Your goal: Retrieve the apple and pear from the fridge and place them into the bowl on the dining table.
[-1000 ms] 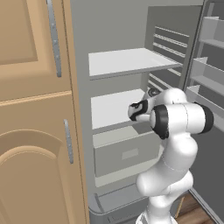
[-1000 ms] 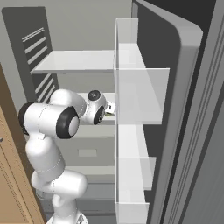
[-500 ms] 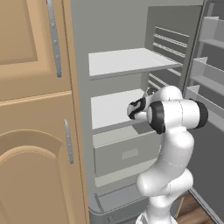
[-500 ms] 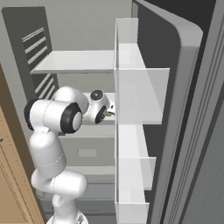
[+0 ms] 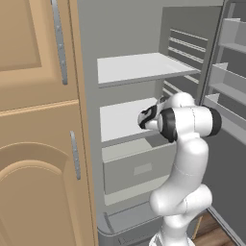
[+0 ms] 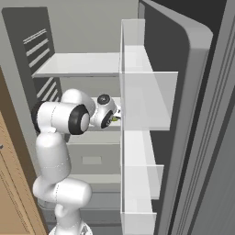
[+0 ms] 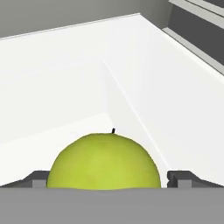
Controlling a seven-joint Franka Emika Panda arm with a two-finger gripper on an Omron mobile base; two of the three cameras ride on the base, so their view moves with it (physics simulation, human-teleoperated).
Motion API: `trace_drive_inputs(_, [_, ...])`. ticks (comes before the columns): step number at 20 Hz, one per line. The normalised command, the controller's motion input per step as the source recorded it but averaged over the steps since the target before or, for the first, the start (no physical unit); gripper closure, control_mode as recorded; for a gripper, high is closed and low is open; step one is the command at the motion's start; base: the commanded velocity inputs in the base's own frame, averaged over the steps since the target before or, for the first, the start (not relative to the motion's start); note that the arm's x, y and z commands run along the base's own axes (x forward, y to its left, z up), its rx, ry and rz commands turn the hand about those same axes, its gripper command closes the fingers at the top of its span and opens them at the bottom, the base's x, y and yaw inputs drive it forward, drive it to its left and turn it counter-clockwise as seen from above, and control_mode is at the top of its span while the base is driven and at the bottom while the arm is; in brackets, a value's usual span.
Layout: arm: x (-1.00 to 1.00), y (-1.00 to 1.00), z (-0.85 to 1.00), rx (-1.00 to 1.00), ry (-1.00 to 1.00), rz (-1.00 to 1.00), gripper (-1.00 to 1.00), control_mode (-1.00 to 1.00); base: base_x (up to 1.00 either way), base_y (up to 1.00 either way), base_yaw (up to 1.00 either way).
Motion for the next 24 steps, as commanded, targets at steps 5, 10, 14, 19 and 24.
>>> trace_drive_inputs(5, [0.12, 0.0, -0.27, 0.0, 0.0, 0.0, -1.0, -1.0, 0.0, 0.0, 0.0])
trace_drive_inputs(10, [0.1, 0.0, -0.29, 0.0, 0.0, 0.0, 1.0, -1.0, 0.0, 0.0, 0.0])
trace_drive_inputs(14, [0.01, 0.0, -0.3, 0.0, 0.0, 0.0, 1.0, -1.0, 0.0, 0.0, 0.0])
trace_drive_inputs(19, [-0.2, 0.0, -0.08, 0.0, -0.02, 0.0, 1.0, -1.0, 0.0, 0.0, 0.0])
trace_drive_inputs(24, [-0.67, 0.0, 0.14, 0.0, -0.07, -0.02, 1.0, -1.0, 0.0, 0.0, 0.0])
